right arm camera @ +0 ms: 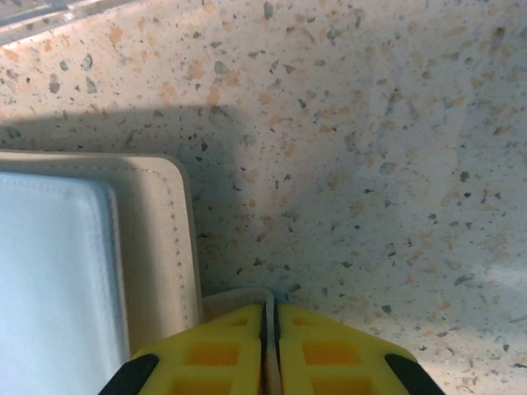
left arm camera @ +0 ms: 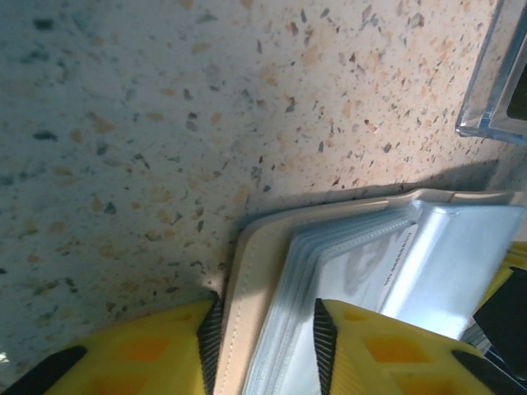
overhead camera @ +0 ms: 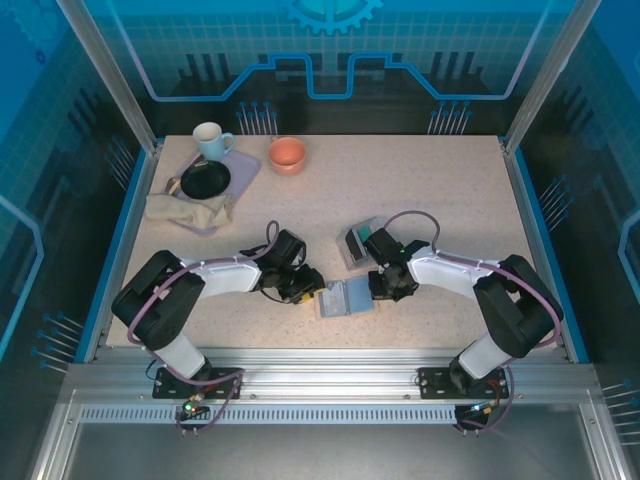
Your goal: Put the credit cards into the card holder
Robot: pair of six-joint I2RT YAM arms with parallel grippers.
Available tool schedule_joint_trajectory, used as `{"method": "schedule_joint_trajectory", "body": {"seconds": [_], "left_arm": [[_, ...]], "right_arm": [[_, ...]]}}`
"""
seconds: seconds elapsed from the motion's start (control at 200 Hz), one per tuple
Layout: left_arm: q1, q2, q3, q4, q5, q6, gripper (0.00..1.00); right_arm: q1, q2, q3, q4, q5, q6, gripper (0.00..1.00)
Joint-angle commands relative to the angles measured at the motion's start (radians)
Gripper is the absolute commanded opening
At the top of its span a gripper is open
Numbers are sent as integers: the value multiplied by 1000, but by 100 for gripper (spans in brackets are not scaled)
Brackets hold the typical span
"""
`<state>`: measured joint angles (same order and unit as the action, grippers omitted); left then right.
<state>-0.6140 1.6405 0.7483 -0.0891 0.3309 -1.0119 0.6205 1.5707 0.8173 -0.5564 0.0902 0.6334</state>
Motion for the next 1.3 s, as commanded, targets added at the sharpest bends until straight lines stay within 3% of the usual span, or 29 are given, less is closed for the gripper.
{"method": "schedule_joint_trajectory", "body": {"seconds": [0.0,0.39,0.675,0.895,1.19,1.296], "left_arm": [[-6,4,-12,105,59,-8,34],[-6,-91,16,114,88,16,22],[-36,9,88,213,200,-10,25],[-92,98,171,213,193,-30,26],[-130,235,273,134,182,-19,28],[-144,230,281,89,141,6,34]], "right_arm": [[1,51,-20,30,-67,-3,10],[2,54,-12,27,-64,-3,10],[-5,26,-30,60,-90,22,10],[-39,-43,-78,94,-123,59,10],[-147,-175,-147,66,-160,54,25],[-170,-212,-143,40,-188,18,30]]}}
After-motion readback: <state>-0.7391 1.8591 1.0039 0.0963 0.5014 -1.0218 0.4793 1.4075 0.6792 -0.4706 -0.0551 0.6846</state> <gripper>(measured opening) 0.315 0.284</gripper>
